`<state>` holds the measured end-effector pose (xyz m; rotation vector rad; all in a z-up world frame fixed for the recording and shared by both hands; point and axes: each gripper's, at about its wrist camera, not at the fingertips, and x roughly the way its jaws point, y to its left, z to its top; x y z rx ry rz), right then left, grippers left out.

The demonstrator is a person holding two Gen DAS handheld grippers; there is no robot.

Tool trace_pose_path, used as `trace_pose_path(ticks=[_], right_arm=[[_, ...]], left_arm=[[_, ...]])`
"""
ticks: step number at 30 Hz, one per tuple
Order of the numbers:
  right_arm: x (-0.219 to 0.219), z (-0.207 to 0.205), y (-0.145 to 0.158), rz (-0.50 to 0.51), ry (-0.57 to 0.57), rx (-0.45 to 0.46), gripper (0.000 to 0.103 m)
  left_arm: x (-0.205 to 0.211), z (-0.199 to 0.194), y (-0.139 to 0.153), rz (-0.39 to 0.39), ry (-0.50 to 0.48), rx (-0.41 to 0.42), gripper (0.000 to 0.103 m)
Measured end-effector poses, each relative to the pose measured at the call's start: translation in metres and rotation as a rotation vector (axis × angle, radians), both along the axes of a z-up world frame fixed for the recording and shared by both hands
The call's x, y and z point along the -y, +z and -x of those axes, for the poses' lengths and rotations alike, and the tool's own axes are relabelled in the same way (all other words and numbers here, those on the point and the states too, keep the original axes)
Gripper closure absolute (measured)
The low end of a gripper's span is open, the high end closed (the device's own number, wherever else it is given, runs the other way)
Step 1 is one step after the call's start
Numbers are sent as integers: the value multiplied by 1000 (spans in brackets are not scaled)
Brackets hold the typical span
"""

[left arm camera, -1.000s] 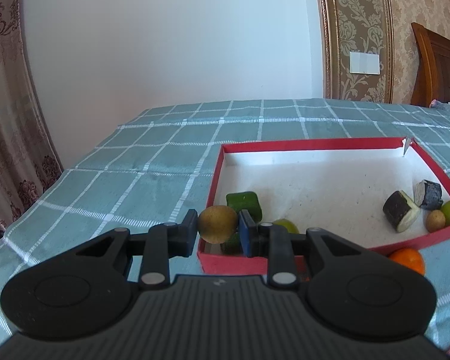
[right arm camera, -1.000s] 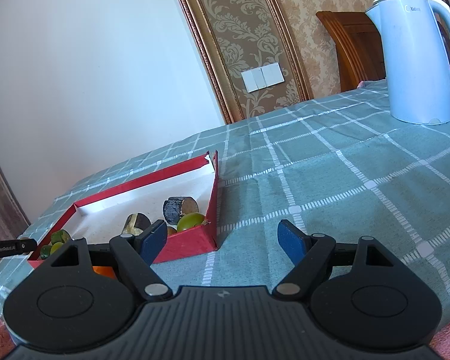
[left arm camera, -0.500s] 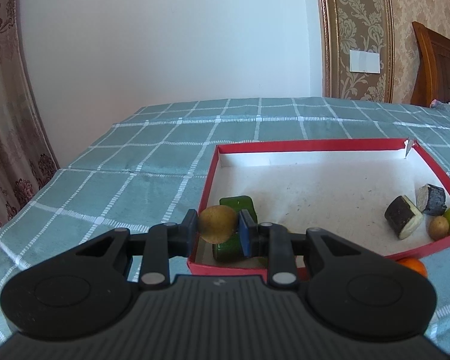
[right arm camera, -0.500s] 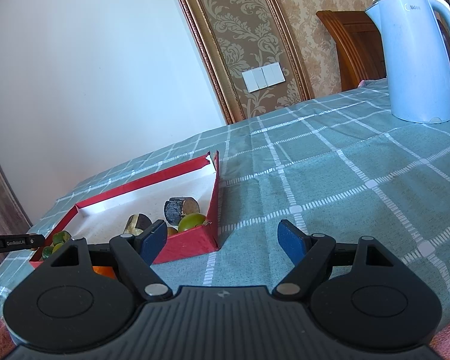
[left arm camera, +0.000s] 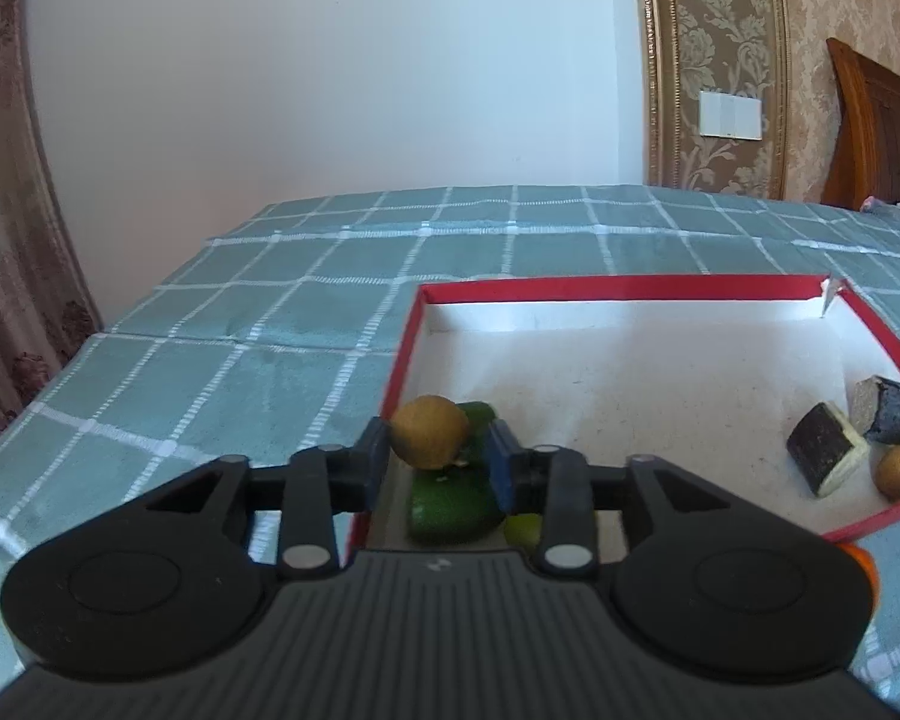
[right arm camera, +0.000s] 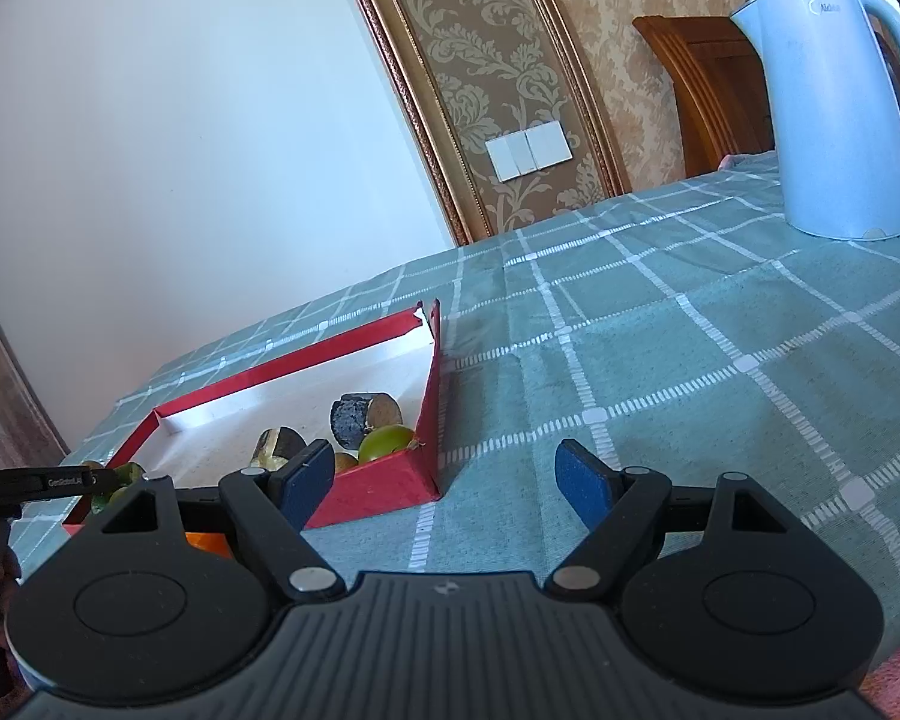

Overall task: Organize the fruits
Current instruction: 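Lift the kiwi into the red box and open the left tool, then withdraw the left tool while the right tool moves toward an orange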

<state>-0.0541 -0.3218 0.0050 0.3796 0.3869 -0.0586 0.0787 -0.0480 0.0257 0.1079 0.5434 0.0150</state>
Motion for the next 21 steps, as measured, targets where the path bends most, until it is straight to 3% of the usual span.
trace_pose_path(ticks=[11, 12, 15, 21], right_arm=[[5, -1, -1, -21, 7, -5, 22], [5, -1, -1, -22, 7, -5, 22], [6, -1, -1, -24, 4, -3, 22], [7, 0, -1, -29, -2, -1, 22]], left_arm=[[7, -5, -2, 2, -16, -1, 47], [8, -4, -2, 7, -21, -1, 42], [11, 3, 2, -36, 18, 36, 8], [-8, 20, 10, -32, 52, 69, 5]])
